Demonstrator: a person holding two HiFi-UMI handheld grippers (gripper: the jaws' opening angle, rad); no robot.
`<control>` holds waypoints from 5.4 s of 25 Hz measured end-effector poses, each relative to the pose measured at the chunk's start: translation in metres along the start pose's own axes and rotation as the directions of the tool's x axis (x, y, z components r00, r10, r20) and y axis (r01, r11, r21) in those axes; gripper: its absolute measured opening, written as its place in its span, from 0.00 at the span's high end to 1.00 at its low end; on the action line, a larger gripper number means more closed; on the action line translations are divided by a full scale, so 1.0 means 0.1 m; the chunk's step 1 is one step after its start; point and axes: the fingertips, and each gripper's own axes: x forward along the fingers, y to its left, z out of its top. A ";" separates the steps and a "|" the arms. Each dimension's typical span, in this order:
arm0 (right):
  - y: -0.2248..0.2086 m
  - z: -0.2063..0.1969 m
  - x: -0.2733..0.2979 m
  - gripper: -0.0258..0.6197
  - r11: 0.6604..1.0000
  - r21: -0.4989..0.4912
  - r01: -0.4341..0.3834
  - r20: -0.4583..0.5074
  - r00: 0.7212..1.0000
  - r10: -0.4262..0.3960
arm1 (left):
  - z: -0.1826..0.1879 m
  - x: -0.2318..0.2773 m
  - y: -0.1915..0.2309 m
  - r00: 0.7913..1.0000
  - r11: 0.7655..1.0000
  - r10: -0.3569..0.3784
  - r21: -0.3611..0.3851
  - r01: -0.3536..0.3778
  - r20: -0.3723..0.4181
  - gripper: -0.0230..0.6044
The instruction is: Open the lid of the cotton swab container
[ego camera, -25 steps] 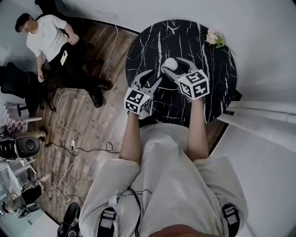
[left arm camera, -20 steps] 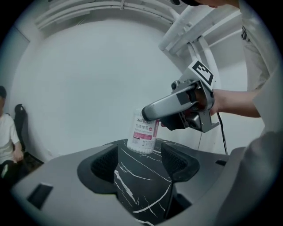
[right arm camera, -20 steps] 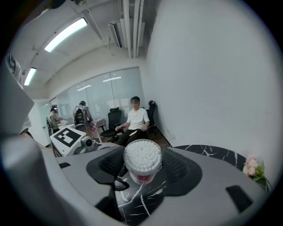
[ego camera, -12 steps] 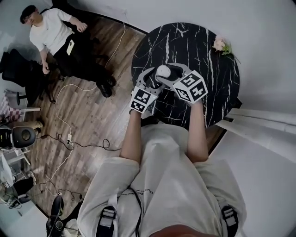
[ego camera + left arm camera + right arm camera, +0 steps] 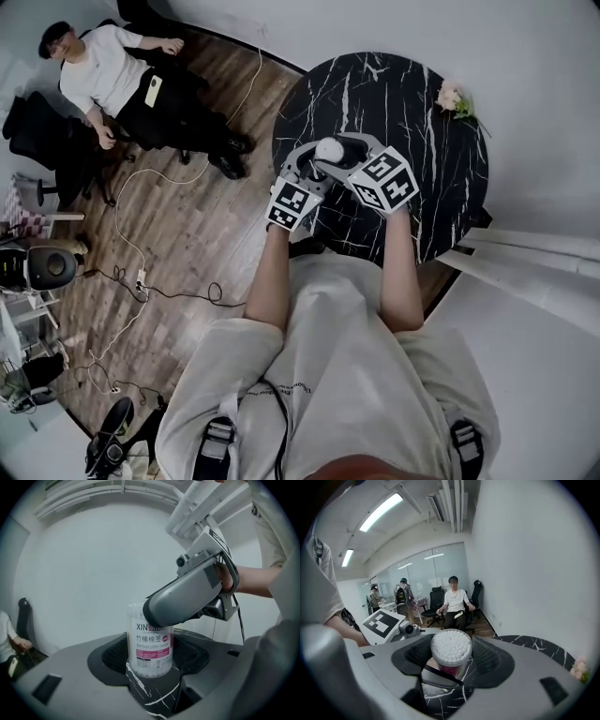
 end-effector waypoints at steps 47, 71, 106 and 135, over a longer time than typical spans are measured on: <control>0.18 0.31 -0.12 0.50 0.987 -0.156 -0.023 0.253 0.965 0.063 | 0.23 -0.11 -0.06 0.997 0.999 -0.015 -0.032 0.017 0.072 0.54; 0.34 0.49 0.21 0.50 0.990 -0.110 -0.087 0.231 0.967 0.110 | 0.16 -0.39 0.24 0.996 0.999 0.001 -0.049 0.004 0.087 0.54; 0.36 0.56 0.09 0.50 0.993 -0.068 -0.101 0.242 0.964 0.115 | 0.19 -0.38 0.17 0.995 0.999 -0.007 -0.033 0.011 0.099 0.54; -0.81 0.42 -0.49 0.51 0.910 -0.040 0.414 0.273 0.880 -0.388 | 0.28 -0.17 0.01 0.993 0.997 -0.079 -0.002 0.080 0.084 0.54</control>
